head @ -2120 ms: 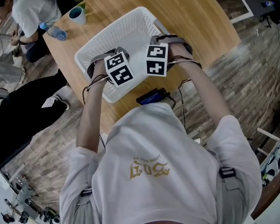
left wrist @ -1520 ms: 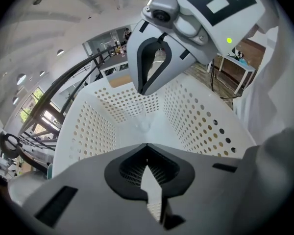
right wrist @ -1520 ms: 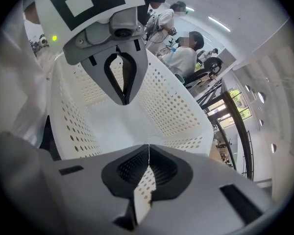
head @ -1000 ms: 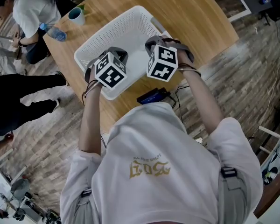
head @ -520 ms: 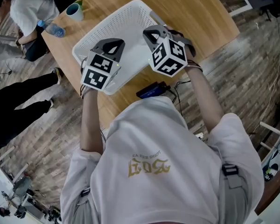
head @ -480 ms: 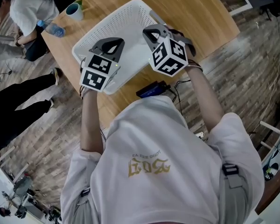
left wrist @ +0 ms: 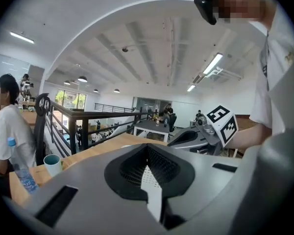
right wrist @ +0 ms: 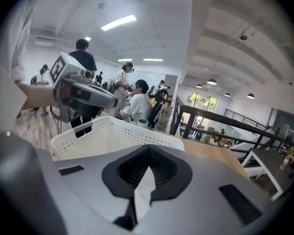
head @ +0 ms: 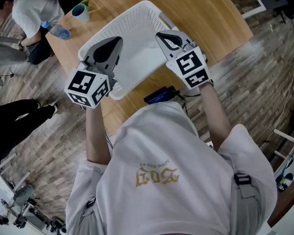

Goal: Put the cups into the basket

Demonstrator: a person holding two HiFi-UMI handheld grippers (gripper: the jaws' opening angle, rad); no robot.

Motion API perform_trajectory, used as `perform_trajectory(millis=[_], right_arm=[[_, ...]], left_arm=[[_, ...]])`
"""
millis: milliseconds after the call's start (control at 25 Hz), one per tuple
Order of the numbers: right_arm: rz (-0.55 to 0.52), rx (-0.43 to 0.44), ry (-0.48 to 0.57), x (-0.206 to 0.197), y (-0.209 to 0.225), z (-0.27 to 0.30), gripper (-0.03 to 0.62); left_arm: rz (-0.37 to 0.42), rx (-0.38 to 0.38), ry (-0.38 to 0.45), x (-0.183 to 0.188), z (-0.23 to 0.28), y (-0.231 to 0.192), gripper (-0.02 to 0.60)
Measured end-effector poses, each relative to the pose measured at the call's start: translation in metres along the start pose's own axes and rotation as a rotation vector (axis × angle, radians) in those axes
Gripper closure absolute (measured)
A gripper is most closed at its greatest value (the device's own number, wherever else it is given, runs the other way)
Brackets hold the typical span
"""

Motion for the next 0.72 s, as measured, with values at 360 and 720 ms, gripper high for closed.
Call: perform_trajectory(millis=[360,720], right_arm=[[0.128,-0.014,0.262,0.014,-0.001,-0.014,0.585],[0.159,-0.045,0.411,0.023,-0.008,-0.023,0.585]], left_arm=[[0.064,0.113,0.140,0.010,-0.021,-0.004,0.577],[0.073,0.246,0.195,0.009,-0.033,-0.008,0.577]])
Point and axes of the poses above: the fingertips, and each gripper's own axes: z forward along the fingers, y to its right, x out of its top, the point moved 7 cm from there along -z, backward along the fingers, and after that the axes turned 5 degrees about x, right-handed, at the moved point
